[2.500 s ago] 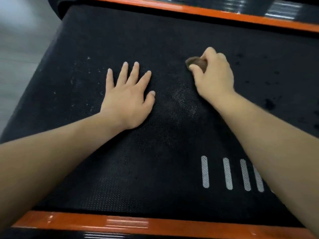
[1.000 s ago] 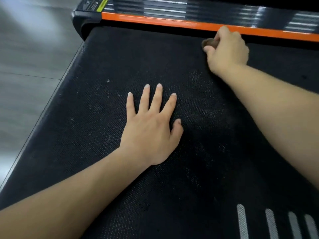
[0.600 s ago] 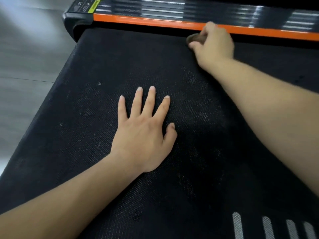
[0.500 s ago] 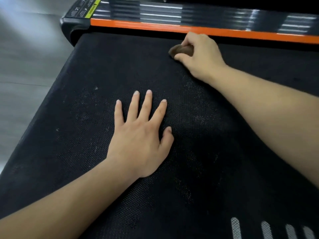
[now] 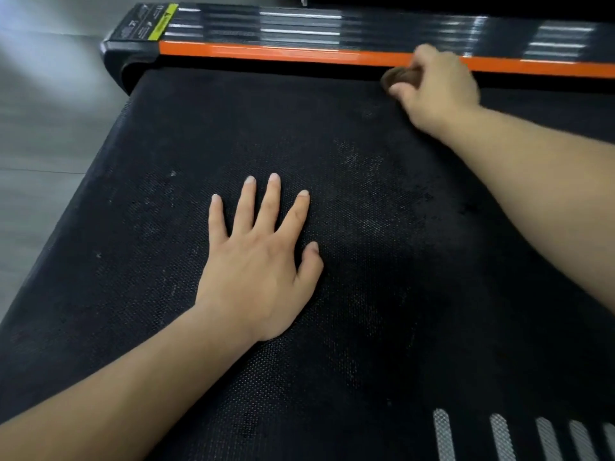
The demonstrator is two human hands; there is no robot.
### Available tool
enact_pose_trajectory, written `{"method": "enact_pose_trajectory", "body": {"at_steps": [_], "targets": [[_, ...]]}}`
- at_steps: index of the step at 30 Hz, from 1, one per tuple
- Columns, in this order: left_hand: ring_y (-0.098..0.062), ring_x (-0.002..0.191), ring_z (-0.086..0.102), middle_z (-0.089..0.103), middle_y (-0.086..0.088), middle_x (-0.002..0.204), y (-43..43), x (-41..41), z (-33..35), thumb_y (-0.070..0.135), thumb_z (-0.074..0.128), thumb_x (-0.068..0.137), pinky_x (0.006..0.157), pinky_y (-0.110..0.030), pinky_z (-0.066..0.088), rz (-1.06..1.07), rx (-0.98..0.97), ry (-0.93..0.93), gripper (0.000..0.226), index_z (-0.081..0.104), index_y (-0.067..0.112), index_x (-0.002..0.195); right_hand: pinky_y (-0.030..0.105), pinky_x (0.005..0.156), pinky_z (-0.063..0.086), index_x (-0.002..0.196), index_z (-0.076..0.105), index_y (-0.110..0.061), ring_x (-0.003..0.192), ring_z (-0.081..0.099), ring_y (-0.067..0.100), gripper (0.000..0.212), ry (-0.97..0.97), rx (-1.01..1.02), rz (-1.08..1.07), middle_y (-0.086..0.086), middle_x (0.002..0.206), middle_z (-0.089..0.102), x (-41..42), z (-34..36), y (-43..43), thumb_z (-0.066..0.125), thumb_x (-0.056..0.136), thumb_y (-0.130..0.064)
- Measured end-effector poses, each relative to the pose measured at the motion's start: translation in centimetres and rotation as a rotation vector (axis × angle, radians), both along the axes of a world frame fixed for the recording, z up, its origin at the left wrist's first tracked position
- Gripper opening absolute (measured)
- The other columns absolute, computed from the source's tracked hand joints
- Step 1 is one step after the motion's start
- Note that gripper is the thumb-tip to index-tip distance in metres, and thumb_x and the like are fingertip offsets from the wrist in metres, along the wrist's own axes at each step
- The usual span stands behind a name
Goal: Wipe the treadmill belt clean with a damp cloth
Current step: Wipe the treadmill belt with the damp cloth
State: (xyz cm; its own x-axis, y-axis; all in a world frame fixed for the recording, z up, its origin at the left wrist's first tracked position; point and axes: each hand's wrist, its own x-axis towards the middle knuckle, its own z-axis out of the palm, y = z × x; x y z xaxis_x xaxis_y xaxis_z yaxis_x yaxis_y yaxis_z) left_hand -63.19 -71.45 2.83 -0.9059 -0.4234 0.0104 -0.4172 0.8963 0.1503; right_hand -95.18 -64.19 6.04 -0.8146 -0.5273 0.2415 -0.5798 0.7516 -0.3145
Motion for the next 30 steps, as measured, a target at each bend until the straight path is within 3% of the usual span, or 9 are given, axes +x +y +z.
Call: {"method": "enact_pose_trajectory", "body": {"at_steps": [2, 6, 11, 17, 23, 27, 30], "targets": [[-0.029, 0.156, -0.005, 0.006, -0.005, 0.17, 0.0, 0.1, 0.0, 0.058, 0.014, 0.097, 0.123, -0.06, -0.002, 0.002, -0.001, -0.002, 0.07, 0.014, 0.032, 0.161, 0.04, 0.085, 0.044, 0.113, 0.057, -0.02, 0.109, 0.058, 0.037, 0.033, 0.011, -0.024, -0.083, 0.014, 0.12, 0.06, -0.3, -0.3, 0.4, 0.063, 0.092, -0.044], [-0.028, 0.156, -0.006, 0.005, -0.004, 0.17, -0.1, 0.0, 0.0, 0.059, 0.013, 0.096, 0.122, -0.06, -0.003, 0.002, 0.009, -0.006, 0.07, 0.013, 0.033, 0.161, 0.037, 0.084, 0.043, 0.11, 0.059, -0.021, 0.094, 0.053, 0.026, 0.032, -0.02, -0.057, 0.204, 0.008, 0.107, 0.058, 2.9, -1.7, 1.7, 0.063, 0.091, -0.046], [-0.027, 0.156, -0.006, 0.005, -0.003, 0.17, 0.0, 0.0, -0.1, 0.059, 0.013, 0.095, 0.123, -0.059, -0.003, 0.007, 0.011, 0.001, 0.07, 0.013, 0.033, 0.161, 0.046, 0.094, 0.044, 0.115, 0.057, -0.018, 0.116, 0.054, 0.038, 0.033, 0.067, 0.006, -0.159, 0.015, 0.124, 0.057, 0.0, -0.5, 2.3, 0.062, 0.093, -0.043], [-0.027, 0.156, -0.005, 0.006, -0.003, 0.17, -0.1, 0.0, 0.0, 0.06, 0.013, 0.095, 0.123, -0.059, -0.003, 0.014, 0.006, -0.009, 0.071, 0.015, 0.033, 0.161, 0.031, 0.08, 0.039, 0.107, 0.06, -0.018, 0.092, 0.051, 0.02, 0.026, -0.029, -0.036, 0.225, 0.004, 0.104, 0.057, 4.7, -1.0, 5.7, 0.065, 0.091, -0.039], [-0.027, 0.156, -0.001, 0.009, -0.003, 0.17, 0.1, -0.1, 0.1, 0.06, 0.013, 0.094, 0.123, -0.058, -0.001, 0.017, -0.002, -0.007, 0.072, 0.018, 0.032, 0.16, 0.034, 0.079, 0.041, 0.108, 0.058, -0.02, 0.102, 0.058, 0.032, 0.026, 0.03, -0.064, -0.023, 0.01, 0.112, 0.057, 3.7, -0.9, 4.7, 0.062, 0.093, -0.041], [-0.026, 0.156, -0.002, 0.008, -0.003, 0.17, 0.0, -0.1, 0.2, 0.061, 0.012, 0.093, 0.123, -0.058, -0.003, 0.021, 0.007, -0.012, 0.073, 0.018, 0.033, 0.16, 0.035, 0.069, 0.039, 0.094, 0.057, -0.021, 0.081, 0.053, 0.026, 0.025, 0.066, 0.001, 0.361, 0.004, 0.091, 0.052, 11.4, -1.7, 7.2, 0.058, 0.093, -0.046], [-0.027, 0.156, -0.001, 0.01, -0.003, 0.17, 0.1, -0.1, 0.1, 0.061, 0.013, 0.093, 0.123, -0.058, -0.002, 0.023, 0.011, 0.001, 0.073, 0.02, 0.032, 0.16, 0.044, 0.072, 0.043, 0.097, 0.059, -0.015, 0.085, 0.058, 0.037, 0.032, 0.258, 0.147, 0.321, 0.014, 0.092, 0.058, 9.5, -1.0, 9.1, 0.051, 0.095, -0.047]]}}
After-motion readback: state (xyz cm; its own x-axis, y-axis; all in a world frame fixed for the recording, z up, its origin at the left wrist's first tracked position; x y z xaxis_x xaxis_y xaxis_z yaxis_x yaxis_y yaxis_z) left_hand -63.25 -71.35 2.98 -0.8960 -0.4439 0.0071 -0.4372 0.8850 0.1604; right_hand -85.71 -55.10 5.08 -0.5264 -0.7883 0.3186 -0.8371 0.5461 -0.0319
